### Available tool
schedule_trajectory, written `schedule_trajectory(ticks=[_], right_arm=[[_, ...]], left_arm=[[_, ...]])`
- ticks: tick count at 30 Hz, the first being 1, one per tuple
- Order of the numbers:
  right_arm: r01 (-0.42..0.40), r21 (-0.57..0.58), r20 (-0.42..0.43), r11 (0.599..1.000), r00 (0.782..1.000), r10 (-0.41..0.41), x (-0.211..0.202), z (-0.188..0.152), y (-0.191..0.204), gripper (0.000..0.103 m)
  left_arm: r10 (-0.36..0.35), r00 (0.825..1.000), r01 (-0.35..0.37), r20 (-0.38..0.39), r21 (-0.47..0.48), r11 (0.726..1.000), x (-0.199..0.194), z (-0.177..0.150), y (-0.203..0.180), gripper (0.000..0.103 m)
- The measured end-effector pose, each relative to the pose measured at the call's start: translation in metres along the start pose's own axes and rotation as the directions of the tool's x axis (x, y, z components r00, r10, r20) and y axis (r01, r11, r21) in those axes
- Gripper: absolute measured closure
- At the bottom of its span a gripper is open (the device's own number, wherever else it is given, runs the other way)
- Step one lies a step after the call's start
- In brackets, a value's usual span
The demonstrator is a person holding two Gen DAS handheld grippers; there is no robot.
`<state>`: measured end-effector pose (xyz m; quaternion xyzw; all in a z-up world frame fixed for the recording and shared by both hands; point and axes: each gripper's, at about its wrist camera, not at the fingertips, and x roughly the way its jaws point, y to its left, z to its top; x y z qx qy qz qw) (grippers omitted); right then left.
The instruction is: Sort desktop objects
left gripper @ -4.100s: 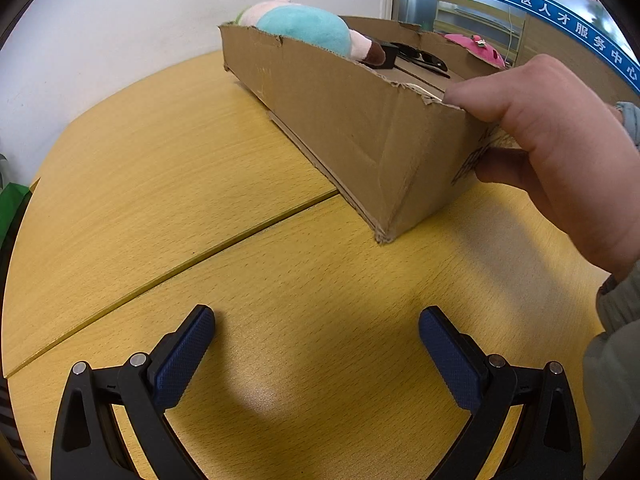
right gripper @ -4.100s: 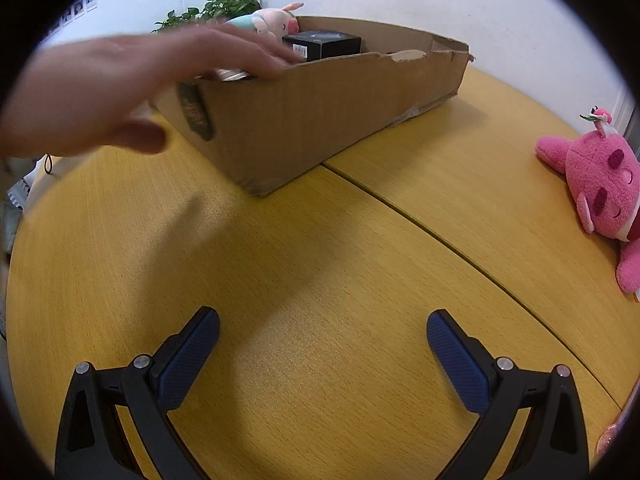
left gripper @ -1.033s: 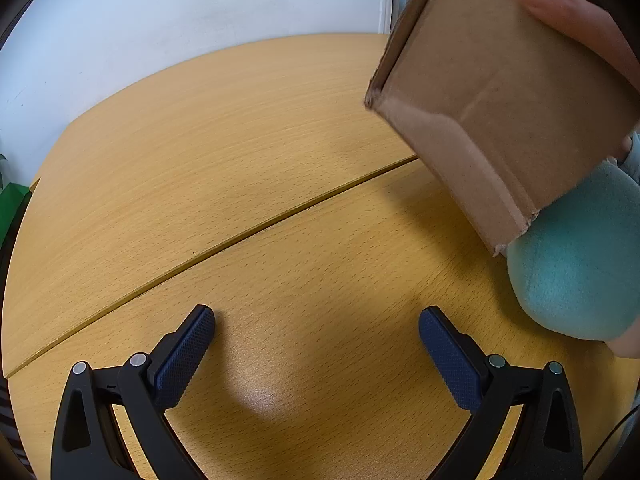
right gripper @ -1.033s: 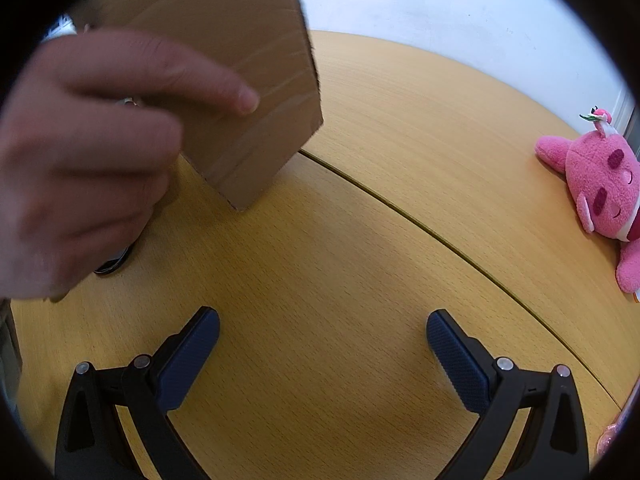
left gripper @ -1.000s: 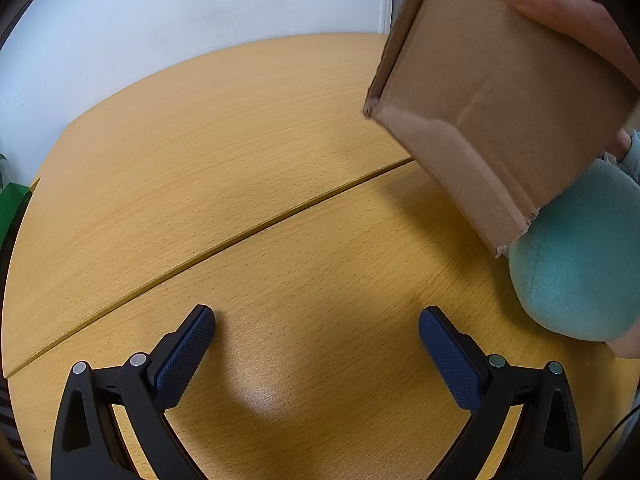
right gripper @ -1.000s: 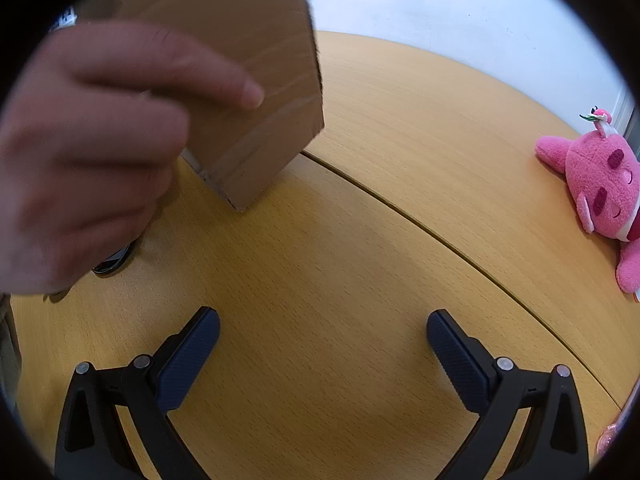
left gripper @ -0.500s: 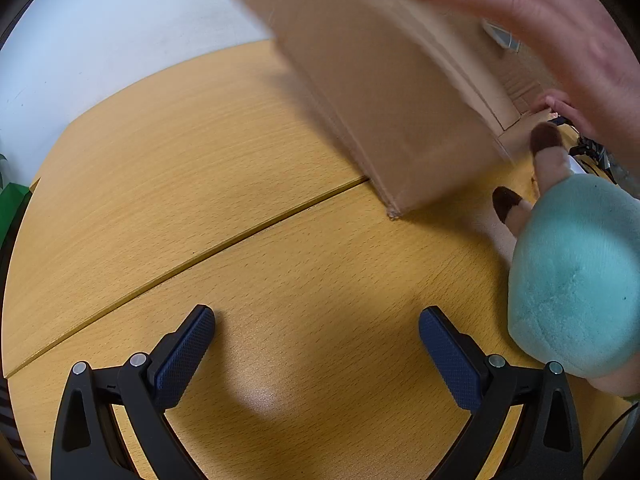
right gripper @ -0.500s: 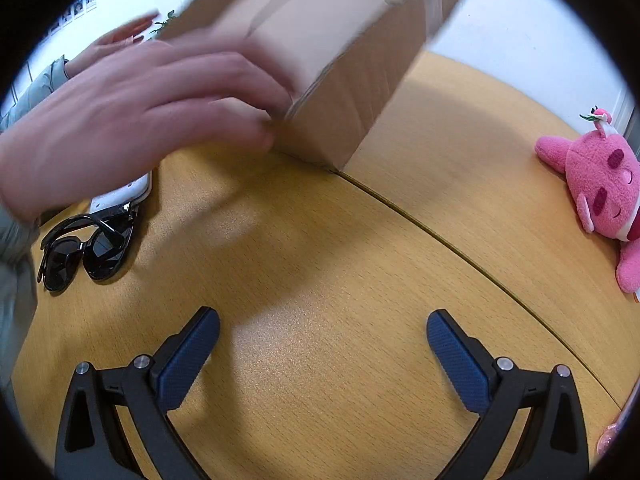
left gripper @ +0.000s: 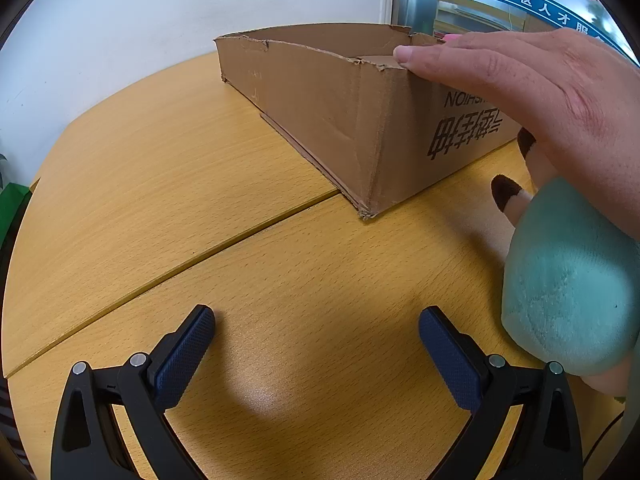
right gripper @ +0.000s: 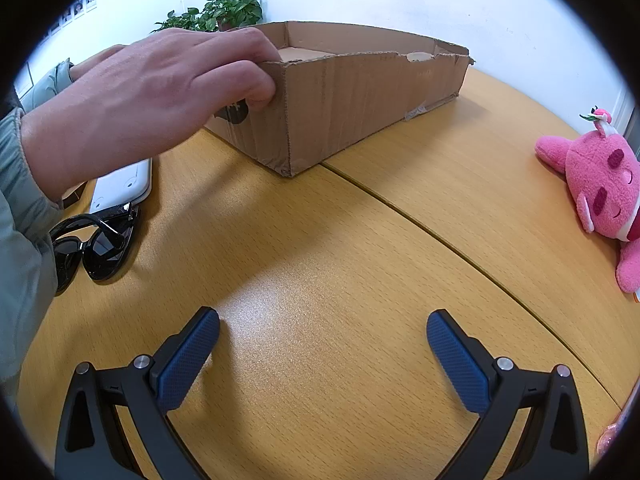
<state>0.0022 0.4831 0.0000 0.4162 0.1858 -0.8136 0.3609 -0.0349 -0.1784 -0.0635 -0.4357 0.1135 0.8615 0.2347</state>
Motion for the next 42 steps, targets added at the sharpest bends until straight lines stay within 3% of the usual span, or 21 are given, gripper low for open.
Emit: schedule_trajectory(ticks=[42], right_arm=[[0.001,0.001,0.000,1.000,1.000,-0.001,0.0021,-0.0073,0.0090,0.000]], left_arm=[[0.002,1.000,-0.002,0.000,-0.003,1.000,0.0021,0.0028,-0.0032,0.000]])
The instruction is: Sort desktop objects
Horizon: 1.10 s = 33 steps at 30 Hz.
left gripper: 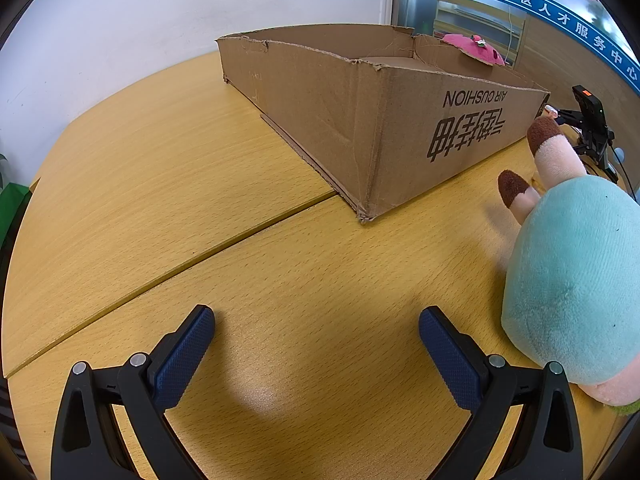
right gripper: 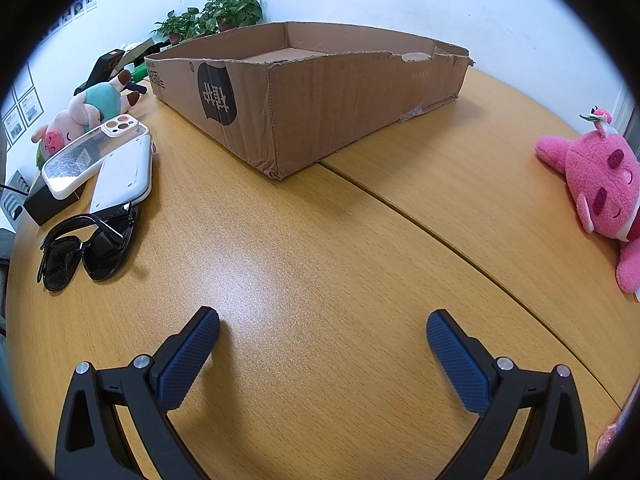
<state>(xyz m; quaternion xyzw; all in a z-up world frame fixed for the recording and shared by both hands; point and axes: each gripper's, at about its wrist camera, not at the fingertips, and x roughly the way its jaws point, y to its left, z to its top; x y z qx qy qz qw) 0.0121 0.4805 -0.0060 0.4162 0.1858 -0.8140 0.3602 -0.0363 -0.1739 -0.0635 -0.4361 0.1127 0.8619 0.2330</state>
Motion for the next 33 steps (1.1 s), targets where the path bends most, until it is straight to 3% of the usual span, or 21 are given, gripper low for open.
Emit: schedule_trajectory(ticks=[33], right_arm=[[0.001,0.001,0.000,1.000,1.000,-0.001,-0.0009,-0.0053,0.0053,0.000]], left_arm=[[0.002,1.000,-0.002,0.000,-0.002,1.000,0.0016,0.0015,-0.0023,0.000]])
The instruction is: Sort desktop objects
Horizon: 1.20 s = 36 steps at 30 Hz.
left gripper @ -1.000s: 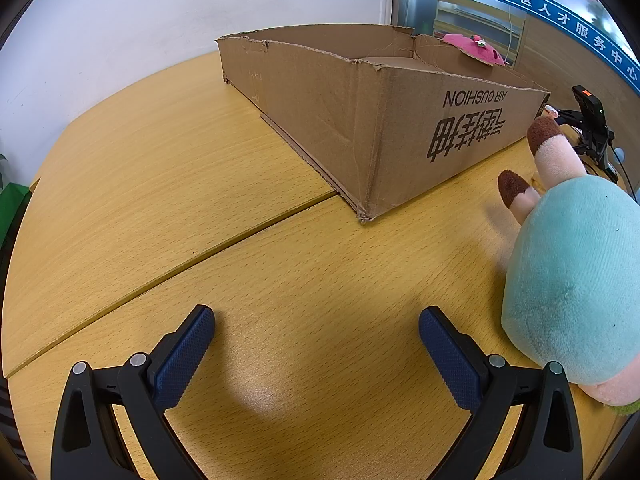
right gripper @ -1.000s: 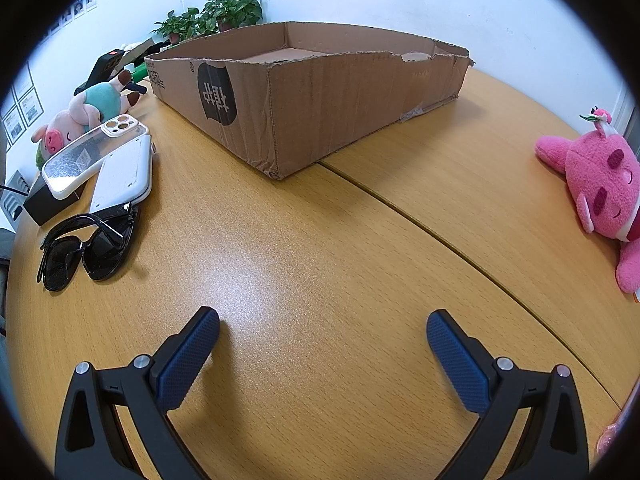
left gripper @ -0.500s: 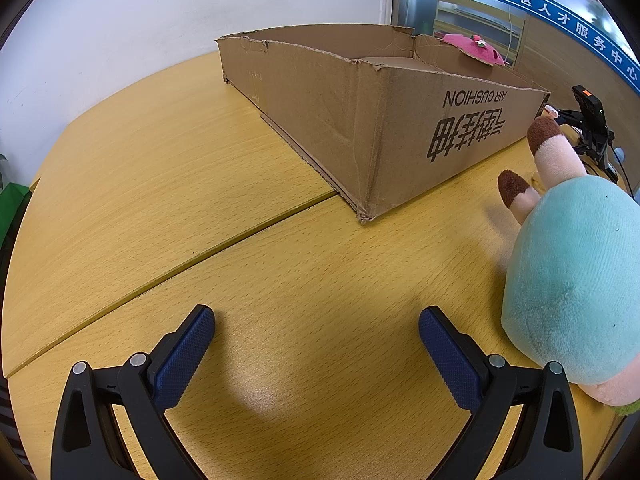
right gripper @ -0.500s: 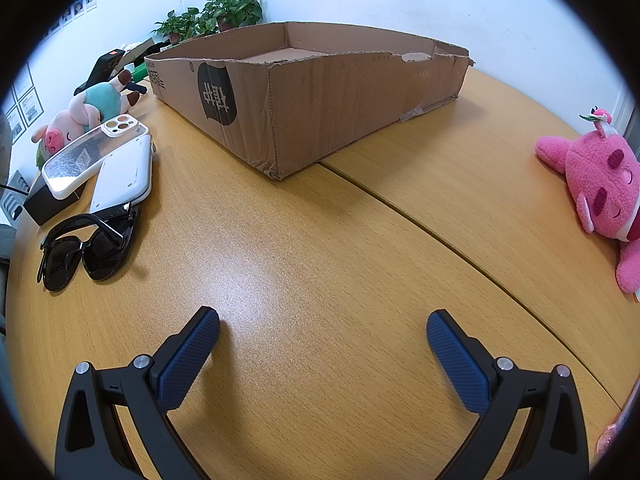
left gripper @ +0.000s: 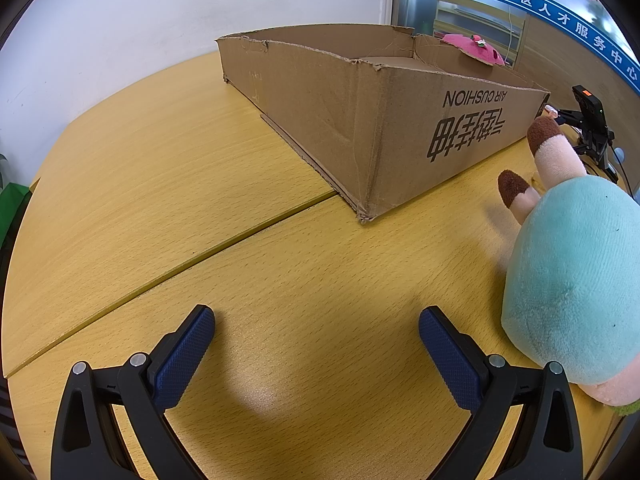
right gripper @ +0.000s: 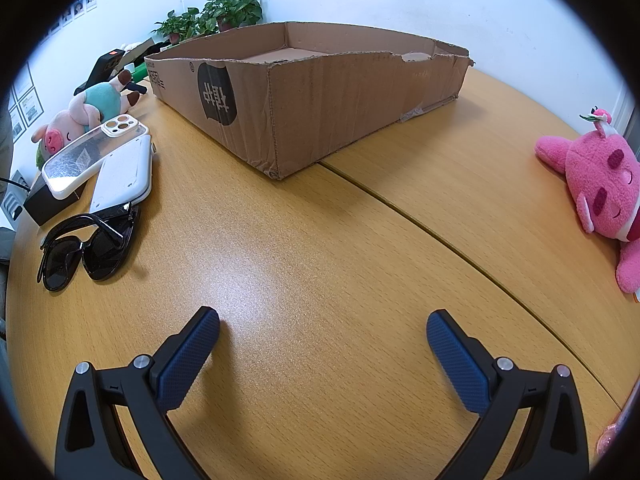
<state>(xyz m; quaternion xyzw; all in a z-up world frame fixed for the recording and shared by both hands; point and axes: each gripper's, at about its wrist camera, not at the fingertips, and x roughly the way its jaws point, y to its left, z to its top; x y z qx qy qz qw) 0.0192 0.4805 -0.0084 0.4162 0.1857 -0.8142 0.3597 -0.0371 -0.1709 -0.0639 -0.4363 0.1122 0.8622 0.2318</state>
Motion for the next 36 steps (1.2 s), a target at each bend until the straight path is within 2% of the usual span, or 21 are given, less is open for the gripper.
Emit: schedule_trajectory(ticks=[36], right_arm=[[0.001,0.001,0.000,1.000,1.000,-0.001,0.0010,-0.0053,0.0032,0.000]], left_arm=[[0.001,1.000,-0.001,0.000,-0.002,1.000,0.0013,0.0015,-0.0023,0.000]])
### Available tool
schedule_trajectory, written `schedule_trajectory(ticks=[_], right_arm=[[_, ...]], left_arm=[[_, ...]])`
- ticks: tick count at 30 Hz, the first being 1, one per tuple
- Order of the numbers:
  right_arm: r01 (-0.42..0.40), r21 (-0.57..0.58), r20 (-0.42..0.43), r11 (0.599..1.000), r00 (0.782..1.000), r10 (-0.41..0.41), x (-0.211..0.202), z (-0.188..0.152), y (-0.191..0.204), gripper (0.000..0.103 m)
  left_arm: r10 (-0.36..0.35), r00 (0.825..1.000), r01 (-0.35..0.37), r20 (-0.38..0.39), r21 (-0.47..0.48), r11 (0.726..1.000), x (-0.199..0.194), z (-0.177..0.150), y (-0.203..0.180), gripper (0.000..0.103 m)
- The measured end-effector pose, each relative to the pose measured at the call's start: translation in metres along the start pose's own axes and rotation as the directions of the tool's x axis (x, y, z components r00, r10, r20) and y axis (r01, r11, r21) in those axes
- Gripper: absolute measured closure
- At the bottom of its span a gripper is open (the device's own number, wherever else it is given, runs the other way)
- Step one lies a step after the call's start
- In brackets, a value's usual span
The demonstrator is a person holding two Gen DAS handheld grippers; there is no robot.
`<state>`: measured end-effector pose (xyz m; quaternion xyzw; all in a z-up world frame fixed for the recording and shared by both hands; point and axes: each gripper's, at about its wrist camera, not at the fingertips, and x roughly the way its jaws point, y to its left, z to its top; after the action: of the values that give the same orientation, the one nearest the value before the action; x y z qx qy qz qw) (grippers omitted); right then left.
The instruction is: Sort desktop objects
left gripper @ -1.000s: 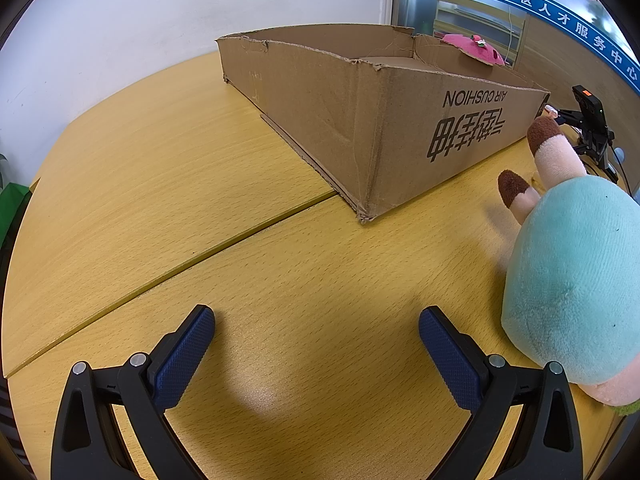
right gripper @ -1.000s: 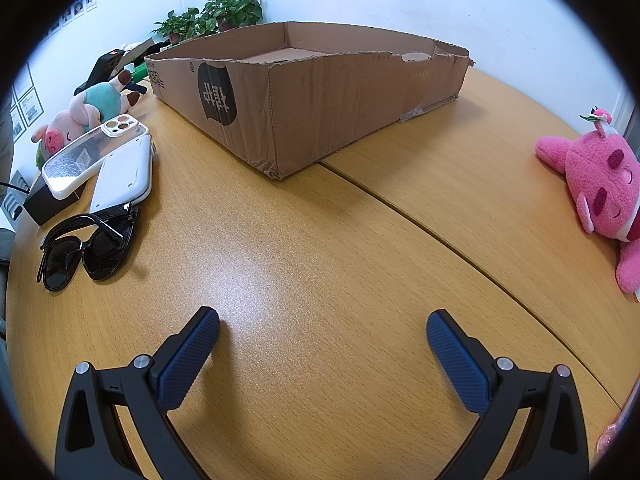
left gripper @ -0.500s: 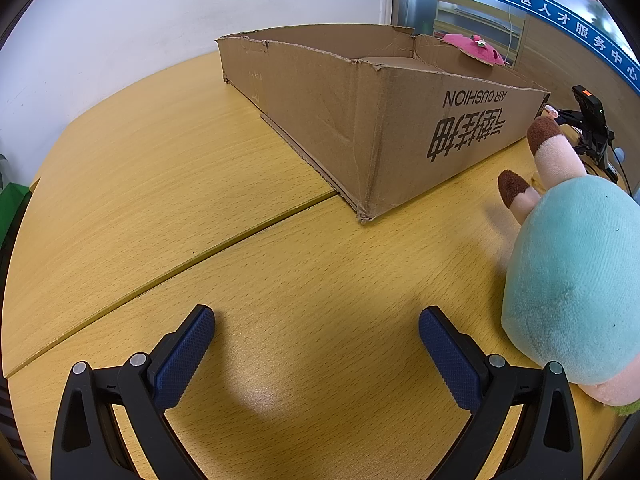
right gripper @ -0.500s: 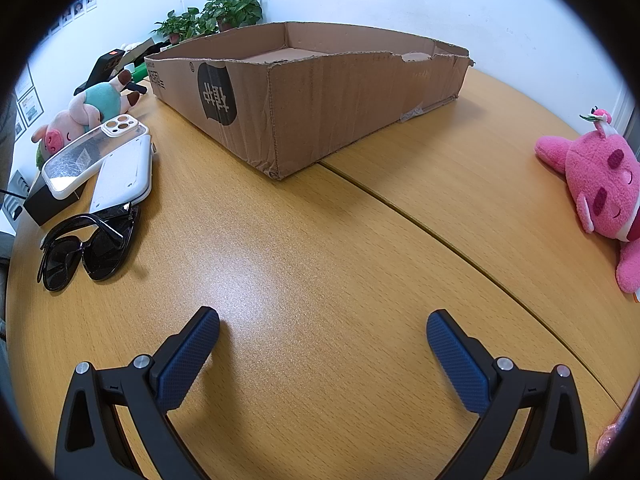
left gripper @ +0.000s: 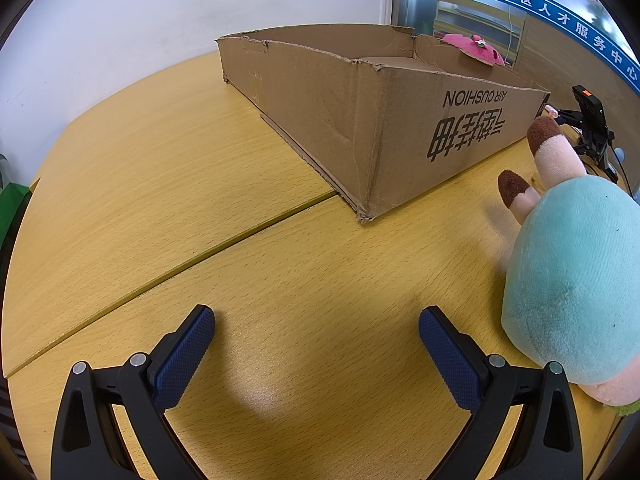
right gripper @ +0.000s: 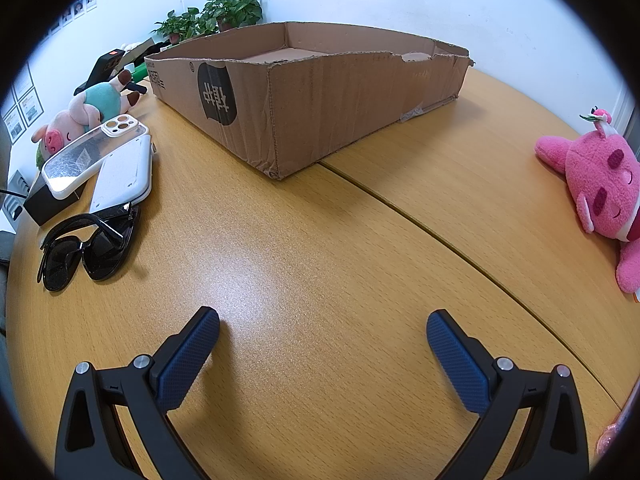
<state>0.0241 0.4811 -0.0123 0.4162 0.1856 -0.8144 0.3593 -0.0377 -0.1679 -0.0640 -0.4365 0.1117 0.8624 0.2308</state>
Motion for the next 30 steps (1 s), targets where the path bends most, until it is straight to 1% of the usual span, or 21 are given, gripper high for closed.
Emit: schedule_trajectory(ticks=[26,30], right_arm=[[0.001,0.001,0.000,1.000,1.000,-0.001,-0.0001,-0.0043,0.0014,0.000],[0.038,0.053,-0.001,0.998,0.999,-0.038,0.0033,-0.0073,0.0048,0.000]], left_arm=[[0.001,1.000,-0.001,0.000,-0.002,1.000,0.0010,0.0004,-0.0016,0.000],[0.002,1.000,-0.002,0.000,-0.001,1.000,0.0013,0.0007,-0.0017,0.000]])
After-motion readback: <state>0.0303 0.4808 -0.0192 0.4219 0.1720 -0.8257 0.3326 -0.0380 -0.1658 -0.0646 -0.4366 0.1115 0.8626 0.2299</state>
